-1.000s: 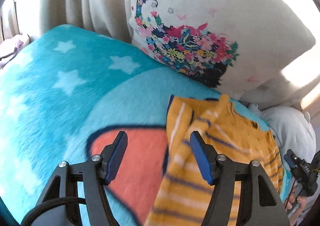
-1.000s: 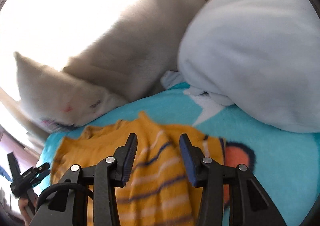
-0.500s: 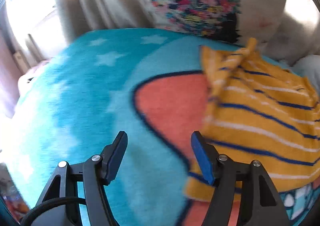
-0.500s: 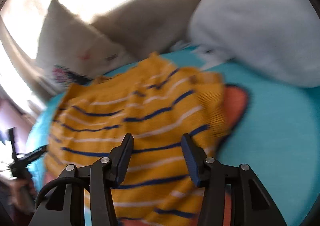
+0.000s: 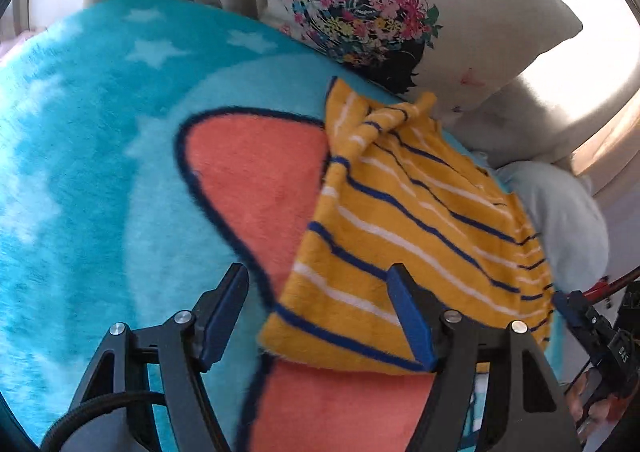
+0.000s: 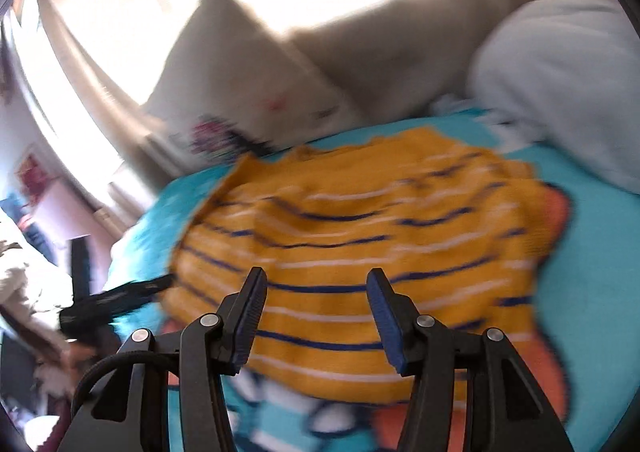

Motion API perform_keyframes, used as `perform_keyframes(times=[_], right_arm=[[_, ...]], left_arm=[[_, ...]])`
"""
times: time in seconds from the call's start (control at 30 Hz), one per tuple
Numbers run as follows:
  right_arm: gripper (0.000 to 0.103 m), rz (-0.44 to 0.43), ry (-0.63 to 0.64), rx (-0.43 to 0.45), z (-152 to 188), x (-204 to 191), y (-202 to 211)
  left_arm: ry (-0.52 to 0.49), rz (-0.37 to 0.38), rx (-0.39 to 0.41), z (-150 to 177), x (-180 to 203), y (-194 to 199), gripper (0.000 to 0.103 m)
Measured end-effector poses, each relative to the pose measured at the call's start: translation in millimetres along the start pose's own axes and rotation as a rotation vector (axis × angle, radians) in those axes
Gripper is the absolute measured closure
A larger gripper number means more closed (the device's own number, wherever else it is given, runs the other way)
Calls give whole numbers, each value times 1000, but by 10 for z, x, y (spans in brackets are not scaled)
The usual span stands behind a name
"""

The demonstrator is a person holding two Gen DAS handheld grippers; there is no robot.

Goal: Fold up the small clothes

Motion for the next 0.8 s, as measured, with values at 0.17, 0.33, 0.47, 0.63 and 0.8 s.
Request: perform_keyframes(times=[0.17,0.33,0.47,0.63,0.8], right_arm=[[41,-172,-26,-101,-34,-558,-403],[38,-225,21,-216,-34,-1056,-962],[37,-200,39,-310,-8,-1276,-1469],[33,-116,87,-399,33,-1461,-2057],[24,-29,256,-464,192,-1719,-2419]], left_arm=[[62,119,-2,23,104,-57,65],[70,108,21,45,27,71,77],[160,139,17,47,-132,129,45],[142,169,22,50,-112,95,48],[157,190,15,111,-85,32,83]])
Point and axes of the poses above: each gripper's, at about its wrist camera, not at the fingertips, and y roughly against the way its jaws point, x to its right, z to its underside, the point moved 5 cm from there along -y, roughly the way its jaws point, and after that the axes turned 13 degrees about x, right-handed, at the moved point
